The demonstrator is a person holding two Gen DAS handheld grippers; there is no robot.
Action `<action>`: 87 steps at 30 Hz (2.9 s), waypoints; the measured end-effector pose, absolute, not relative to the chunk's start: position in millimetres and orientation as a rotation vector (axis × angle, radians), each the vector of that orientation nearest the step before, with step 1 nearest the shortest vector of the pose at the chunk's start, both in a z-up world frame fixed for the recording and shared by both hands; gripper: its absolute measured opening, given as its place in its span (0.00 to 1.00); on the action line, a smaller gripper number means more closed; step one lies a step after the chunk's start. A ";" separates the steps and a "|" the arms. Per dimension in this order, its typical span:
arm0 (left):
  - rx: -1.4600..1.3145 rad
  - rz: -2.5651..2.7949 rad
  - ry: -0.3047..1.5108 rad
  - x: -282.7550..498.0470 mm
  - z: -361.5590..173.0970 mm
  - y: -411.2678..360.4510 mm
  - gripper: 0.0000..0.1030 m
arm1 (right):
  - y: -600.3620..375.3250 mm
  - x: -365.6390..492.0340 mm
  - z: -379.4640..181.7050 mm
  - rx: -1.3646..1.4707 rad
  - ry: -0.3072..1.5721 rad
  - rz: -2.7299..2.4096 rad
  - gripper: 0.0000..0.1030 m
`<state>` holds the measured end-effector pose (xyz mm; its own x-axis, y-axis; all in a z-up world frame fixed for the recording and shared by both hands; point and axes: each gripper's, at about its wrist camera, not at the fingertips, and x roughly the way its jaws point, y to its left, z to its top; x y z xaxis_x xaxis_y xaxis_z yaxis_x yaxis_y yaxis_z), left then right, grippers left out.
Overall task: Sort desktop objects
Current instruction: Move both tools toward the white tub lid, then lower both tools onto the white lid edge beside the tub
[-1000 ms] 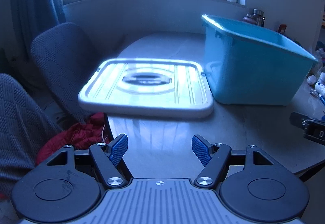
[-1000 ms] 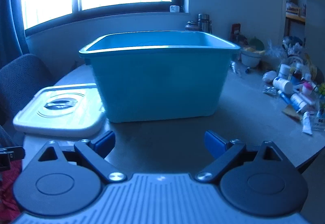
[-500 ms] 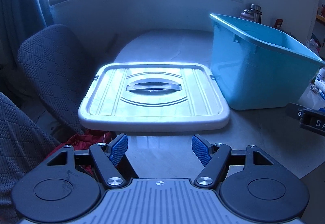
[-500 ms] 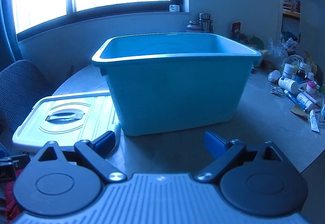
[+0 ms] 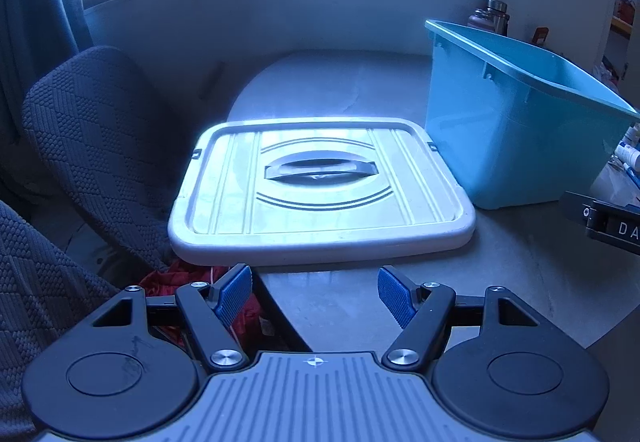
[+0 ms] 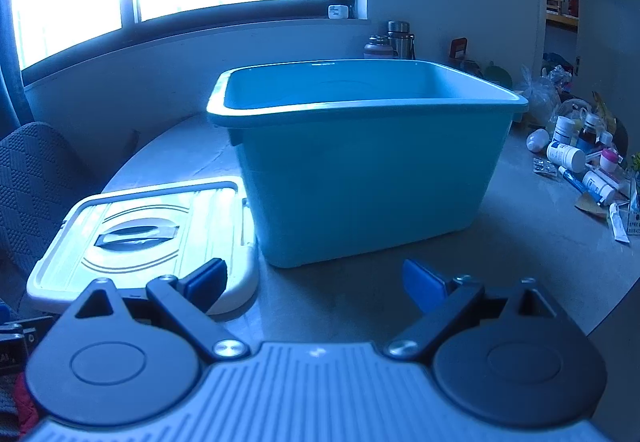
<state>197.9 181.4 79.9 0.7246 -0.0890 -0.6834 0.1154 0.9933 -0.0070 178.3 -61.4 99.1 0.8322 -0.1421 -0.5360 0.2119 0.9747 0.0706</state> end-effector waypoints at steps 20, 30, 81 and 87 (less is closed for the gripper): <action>-0.025 -0.033 0.793 230.1 80.1 201.3 0.70 | -44.6 211.3 98.0 0.120 0.576 -0.107 0.92; -0.040 0.023 0.813 242.4 80.4 198.9 0.70 | -51.9 234.2 90.1 0.159 0.606 -0.044 0.92; -0.135 -0.278 1.159 469.3 34.4 285.1 0.97 | 23.9 329.6 54.3 0.143 0.741 -0.233 0.93; -0.255 -0.217 1.182 473.0 40.8 312.4 0.98 | 24.9 329.7 59.5 0.144 0.728 -0.235 0.93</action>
